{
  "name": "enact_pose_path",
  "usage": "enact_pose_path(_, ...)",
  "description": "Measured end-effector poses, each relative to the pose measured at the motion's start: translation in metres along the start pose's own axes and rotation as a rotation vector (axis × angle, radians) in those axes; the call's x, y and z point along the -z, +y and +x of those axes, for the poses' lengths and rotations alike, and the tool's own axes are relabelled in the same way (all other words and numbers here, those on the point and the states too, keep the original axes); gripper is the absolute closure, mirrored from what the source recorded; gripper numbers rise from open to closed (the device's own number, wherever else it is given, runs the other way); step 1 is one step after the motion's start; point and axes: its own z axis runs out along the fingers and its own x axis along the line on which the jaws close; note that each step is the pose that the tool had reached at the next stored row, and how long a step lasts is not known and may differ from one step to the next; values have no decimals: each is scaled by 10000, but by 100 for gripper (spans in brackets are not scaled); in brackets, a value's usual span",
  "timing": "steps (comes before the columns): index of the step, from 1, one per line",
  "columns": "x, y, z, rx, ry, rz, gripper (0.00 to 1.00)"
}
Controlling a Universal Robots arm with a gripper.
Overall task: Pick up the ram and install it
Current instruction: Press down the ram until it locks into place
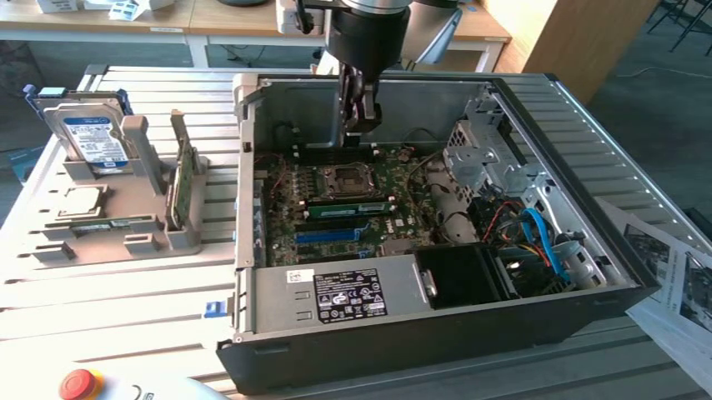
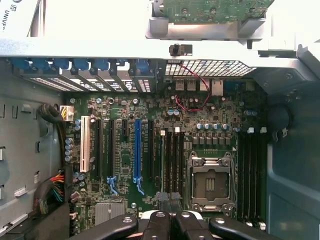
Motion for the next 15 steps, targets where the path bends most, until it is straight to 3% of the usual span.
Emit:
enact_pose_path(11, 0, 0, 0, -16, 0, 0, 89)
enact_pose_path(15, 0, 0, 0, -342, -7, 2, 89)
